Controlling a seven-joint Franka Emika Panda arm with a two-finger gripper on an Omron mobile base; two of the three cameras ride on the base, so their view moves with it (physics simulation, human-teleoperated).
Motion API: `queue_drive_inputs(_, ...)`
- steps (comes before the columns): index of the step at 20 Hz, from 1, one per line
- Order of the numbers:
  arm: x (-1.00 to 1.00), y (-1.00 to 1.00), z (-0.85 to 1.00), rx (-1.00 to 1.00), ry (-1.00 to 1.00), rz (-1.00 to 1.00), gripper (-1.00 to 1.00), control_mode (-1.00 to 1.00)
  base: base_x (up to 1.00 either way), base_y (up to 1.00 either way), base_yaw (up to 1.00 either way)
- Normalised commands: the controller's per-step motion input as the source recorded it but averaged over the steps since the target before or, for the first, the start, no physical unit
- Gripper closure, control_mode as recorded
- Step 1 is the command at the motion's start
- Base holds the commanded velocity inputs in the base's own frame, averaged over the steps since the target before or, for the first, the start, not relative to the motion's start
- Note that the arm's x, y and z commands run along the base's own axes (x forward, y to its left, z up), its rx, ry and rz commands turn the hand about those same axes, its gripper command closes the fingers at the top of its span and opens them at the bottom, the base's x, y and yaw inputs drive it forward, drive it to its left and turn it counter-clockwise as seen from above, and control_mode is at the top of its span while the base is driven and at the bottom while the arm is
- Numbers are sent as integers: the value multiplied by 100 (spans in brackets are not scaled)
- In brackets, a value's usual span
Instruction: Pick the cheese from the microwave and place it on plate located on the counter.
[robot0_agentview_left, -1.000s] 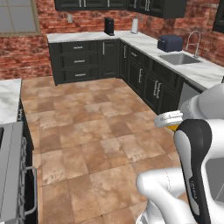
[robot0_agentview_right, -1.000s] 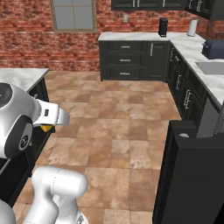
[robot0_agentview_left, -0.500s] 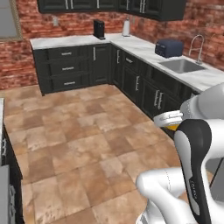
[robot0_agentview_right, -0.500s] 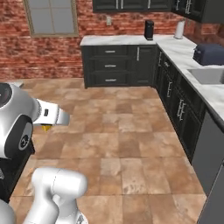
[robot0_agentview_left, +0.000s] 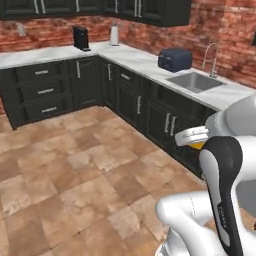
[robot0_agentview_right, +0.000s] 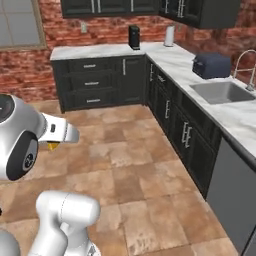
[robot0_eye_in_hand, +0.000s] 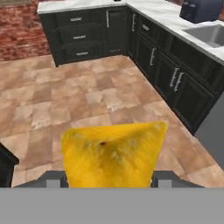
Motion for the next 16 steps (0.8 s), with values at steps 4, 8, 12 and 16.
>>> queue_drive_inputs(4,0,0,0,0,0,0,100,100,33,24,-85)
queue_drive_inputs(8,0,0,0,0,0,0,100,100,13,23,-93)
queue_drive_inputs(12,0,0,0,0,0,0,100,100,26,35,-88)
queue_drive_inputs(16,0,0,0,0,0,0,100,100,62,65,-77)
